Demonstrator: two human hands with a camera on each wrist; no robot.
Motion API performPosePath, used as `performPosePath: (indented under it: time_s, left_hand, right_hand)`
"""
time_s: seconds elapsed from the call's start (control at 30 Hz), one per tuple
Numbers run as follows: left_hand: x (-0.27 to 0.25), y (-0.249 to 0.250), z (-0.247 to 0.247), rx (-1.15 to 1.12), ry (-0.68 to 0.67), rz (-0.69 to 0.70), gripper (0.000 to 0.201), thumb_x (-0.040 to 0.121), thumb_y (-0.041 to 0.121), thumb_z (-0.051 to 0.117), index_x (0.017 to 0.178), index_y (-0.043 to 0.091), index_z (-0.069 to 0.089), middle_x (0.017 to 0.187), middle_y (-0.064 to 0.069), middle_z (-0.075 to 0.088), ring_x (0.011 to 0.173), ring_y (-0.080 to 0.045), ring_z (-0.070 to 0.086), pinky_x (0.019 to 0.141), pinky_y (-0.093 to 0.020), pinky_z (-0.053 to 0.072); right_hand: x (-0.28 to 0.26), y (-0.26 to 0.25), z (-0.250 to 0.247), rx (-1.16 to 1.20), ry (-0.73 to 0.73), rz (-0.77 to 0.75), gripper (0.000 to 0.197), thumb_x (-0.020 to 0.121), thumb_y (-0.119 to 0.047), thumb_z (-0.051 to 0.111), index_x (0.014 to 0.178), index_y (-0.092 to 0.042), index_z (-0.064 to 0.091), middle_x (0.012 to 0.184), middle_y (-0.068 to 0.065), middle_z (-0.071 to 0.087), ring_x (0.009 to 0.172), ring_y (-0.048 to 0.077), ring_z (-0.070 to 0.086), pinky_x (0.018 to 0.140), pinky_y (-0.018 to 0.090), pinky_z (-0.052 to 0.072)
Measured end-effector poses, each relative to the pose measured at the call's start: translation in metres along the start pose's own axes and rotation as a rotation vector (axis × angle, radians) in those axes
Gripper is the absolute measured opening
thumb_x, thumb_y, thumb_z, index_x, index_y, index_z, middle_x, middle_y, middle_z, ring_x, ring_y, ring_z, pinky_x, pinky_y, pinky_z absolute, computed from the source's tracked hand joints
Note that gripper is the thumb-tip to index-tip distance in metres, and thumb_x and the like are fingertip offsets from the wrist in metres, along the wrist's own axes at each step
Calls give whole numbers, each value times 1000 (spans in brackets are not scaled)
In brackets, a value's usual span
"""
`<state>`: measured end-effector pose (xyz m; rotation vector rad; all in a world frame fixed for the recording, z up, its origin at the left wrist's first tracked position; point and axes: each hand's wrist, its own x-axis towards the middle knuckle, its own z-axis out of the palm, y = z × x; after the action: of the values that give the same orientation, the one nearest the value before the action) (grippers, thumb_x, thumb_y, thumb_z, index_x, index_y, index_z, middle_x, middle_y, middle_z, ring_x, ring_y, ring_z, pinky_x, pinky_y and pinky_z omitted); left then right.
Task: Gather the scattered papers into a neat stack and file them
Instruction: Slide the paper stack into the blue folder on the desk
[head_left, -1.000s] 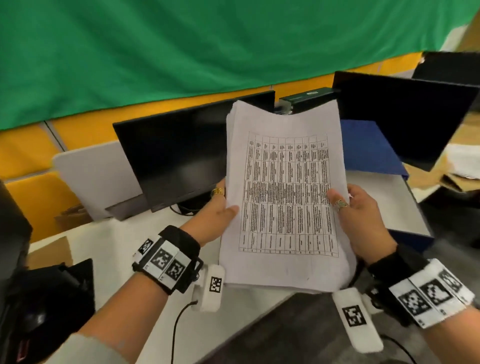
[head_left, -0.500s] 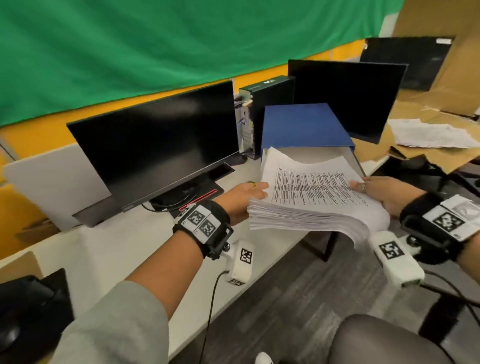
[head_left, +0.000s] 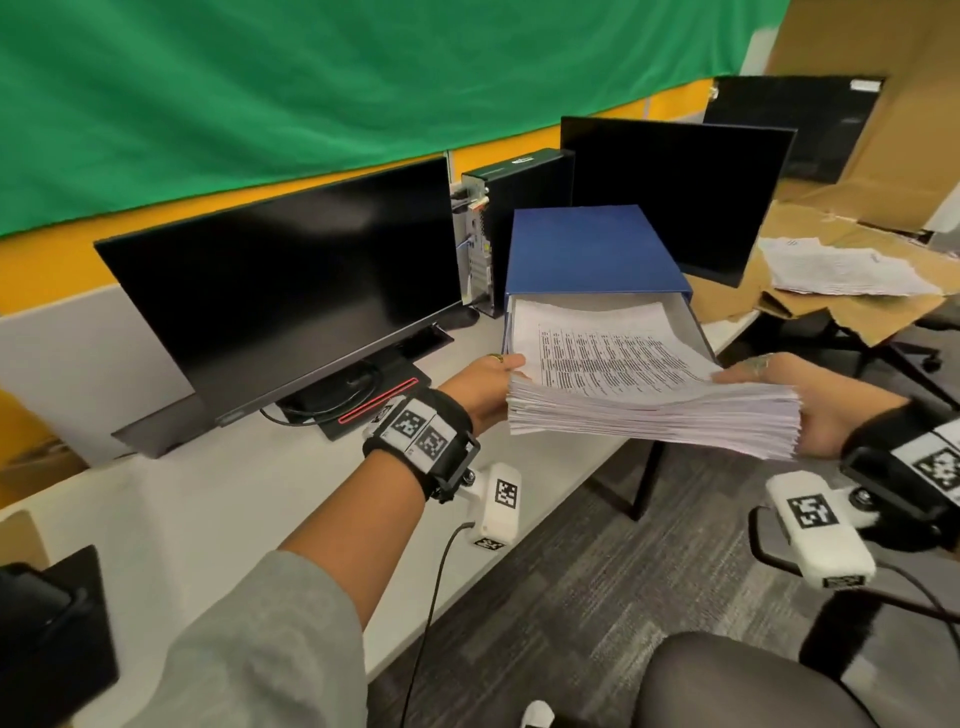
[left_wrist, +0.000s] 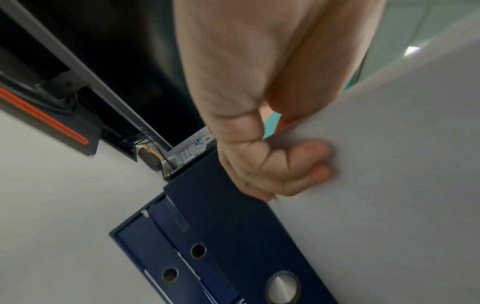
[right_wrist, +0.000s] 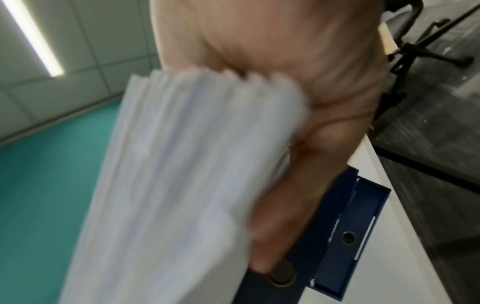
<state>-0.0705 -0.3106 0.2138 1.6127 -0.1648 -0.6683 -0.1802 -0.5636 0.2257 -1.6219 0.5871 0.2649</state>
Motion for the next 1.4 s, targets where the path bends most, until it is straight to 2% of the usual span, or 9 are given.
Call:
performPosePath:
  time_s: [0.07, 0.17, 0.27, 0.37, 0.53, 0.73, 0.87, 1.1, 1.4]
  left_hand:
    - [6, 4, -2, -4, 37, 51, 28, 91, -6, 45, 114, 7, 52, 81, -6, 62, 71, -14, 55, 58, -21, 49]
    - [9, 13, -10, -34, 18, 19, 24, 93, 11, 46, 81, 21, 65, 67, 2, 68, 65, -13, 63, 51, -20, 53]
    - [4, 19, -20, 106, -120, -92, 26, 89, 43, 52, 111, 28, 54, 97, -4, 63, 77, -16, 61, 57, -24, 52]
    - [3, 20, -19, 398, -149, -6, 49, 80, 33, 68, 122, 29, 44, 110, -1, 56, 76, -11, 49, 64, -21, 45]
    - [23, 14, -11, 640, 4, 154, 54, 73, 22, 77, 117, 16, 48, 120, -2, 54, 102, -16, 53, 88, -28, 48]
    - [44, 10, -8, 640, 117, 181, 54, 70, 19, 80, 114, 11, 50, 118, -3, 52, 104, -17, 48, 85, -25, 42]
    - [48, 3, -2, 622, 242, 240, 50, 72, 18, 77, 114, 11, 51, 118, -7, 49, 102, -17, 46, 84, -24, 41]
    - [56, -6, 16, 819, 395, 348, 29, 84, 18, 65, 108, 2, 62, 115, -15, 60, 107, -27, 56, 82, -23, 41]
    - [37, -24, 7, 1400, 438, 523, 42, 93, 44, 42, 117, 16, 62, 135, -7, 40, 118, -26, 37, 97, -40, 35]
  right_hand:
    - [9, 4, -6, -68, -57, -15, 85, 52, -17, 88, 125, -1, 49, 70, 4, 73, 50, 10, 68, 43, 19, 52]
    - [32, -5, -4, 137, 46, -25, 49, 86, 11, 45, 131, -9, 42, 73, 12, 73, 52, 18, 69, 43, 25, 54]
    - [44, -9, 1, 90, 87, -43, 36, 87, 16, 42, 109, -12, 50, 60, 6, 72, 51, 17, 69, 41, 25, 54]
    - [60, -20, 0, 90, 108, -47, 24, 90, 9, 44, 96, -12, 52, 72, 9, 73, 56, 17, 70, 43, 24, 54]
    - [89, -29, 3, -52, 191, -47, 29, 89, -1, 52, 118, 1, 51, 117, 20, 58, 106, 35, 57, 93, 43, 46]
    - [92, -39, 14, 12, 282, -75, 20, 91, -4, 51, 111, -4, 51, 89, 12, 60, 75, 26, 59, 62, 33, 48]
    - [90, -41, 16, 154, 258, -104, 37, 89, -29, 56, 123, -14, 50, 109, 11, 67, 92, 27, 66, 81, 37, 53]
    - [62, -26, 33, -654, 348, -384, 53, 78, -35, 70, 125, -21, 51, 142, 11, 35, 130, 30, 35, 110, 42, 30]
    - [70, 5, 50, -1002, 575, -365, 50, 90, -49, 39, 116, -11, 56, 129, 19, 50, 120, 37, 43, 99, 43, 36]
